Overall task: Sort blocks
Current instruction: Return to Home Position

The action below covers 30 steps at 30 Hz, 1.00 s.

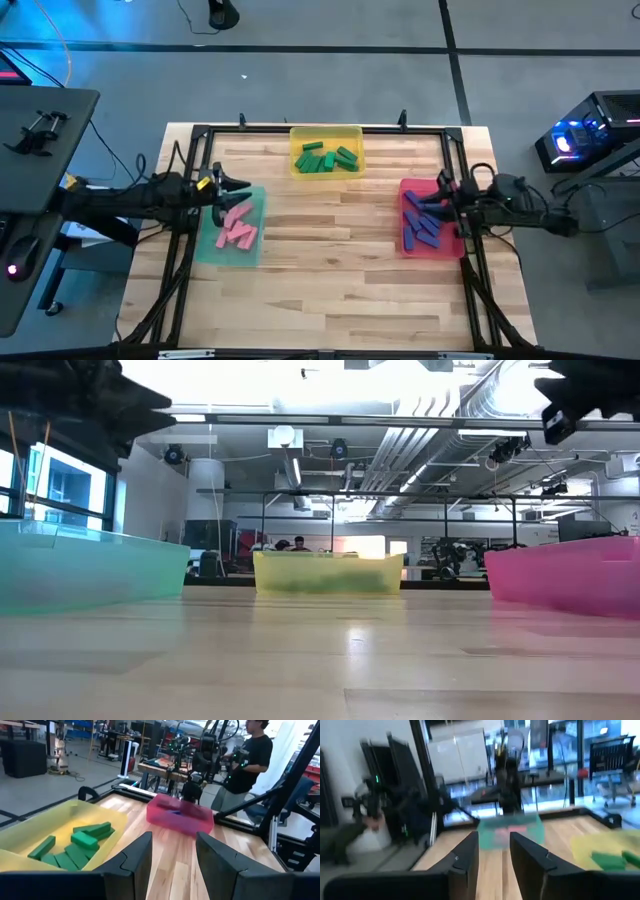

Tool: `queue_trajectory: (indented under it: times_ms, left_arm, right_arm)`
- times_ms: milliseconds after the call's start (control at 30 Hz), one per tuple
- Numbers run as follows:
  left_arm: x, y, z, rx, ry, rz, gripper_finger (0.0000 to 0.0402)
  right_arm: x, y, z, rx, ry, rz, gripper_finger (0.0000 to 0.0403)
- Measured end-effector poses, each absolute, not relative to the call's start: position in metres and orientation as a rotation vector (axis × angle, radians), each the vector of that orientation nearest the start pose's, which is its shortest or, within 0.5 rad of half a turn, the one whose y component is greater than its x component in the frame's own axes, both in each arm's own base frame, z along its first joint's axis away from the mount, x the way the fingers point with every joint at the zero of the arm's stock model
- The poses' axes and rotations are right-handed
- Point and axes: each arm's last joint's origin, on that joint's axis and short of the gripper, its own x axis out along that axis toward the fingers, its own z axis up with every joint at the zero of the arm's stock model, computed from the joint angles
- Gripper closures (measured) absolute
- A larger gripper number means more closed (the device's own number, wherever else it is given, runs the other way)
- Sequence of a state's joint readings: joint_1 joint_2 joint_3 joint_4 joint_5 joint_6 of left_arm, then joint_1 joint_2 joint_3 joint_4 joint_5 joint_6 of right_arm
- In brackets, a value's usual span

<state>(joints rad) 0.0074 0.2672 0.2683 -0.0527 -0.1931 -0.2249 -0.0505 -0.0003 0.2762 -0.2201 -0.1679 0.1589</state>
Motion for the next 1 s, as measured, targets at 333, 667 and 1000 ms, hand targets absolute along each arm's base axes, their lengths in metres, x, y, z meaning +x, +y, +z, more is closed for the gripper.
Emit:
queue_trajectory:
  times_ms: [333,667,1000]
  left_arm:
    - [0.098,0.005,0.206,-0.227,-0.012,0.172,0.0264]
    - [0.093,0.001,0.208,-0.183,-0.053,0.057,0.0264]
    - [0.101,-0.009,0.175,-0.117,-0.076,0.038,0.0303]
  right_arm:
    - [0.091,0.001,0.198,0.157,-0.176,0.144,0.0314]
    - [0.095,0.001,0.186,0.152,-0.192,0.149,0.0314]
    - [0.096,0.001,0.181,0.168,-0.142,0.151,0.0314]
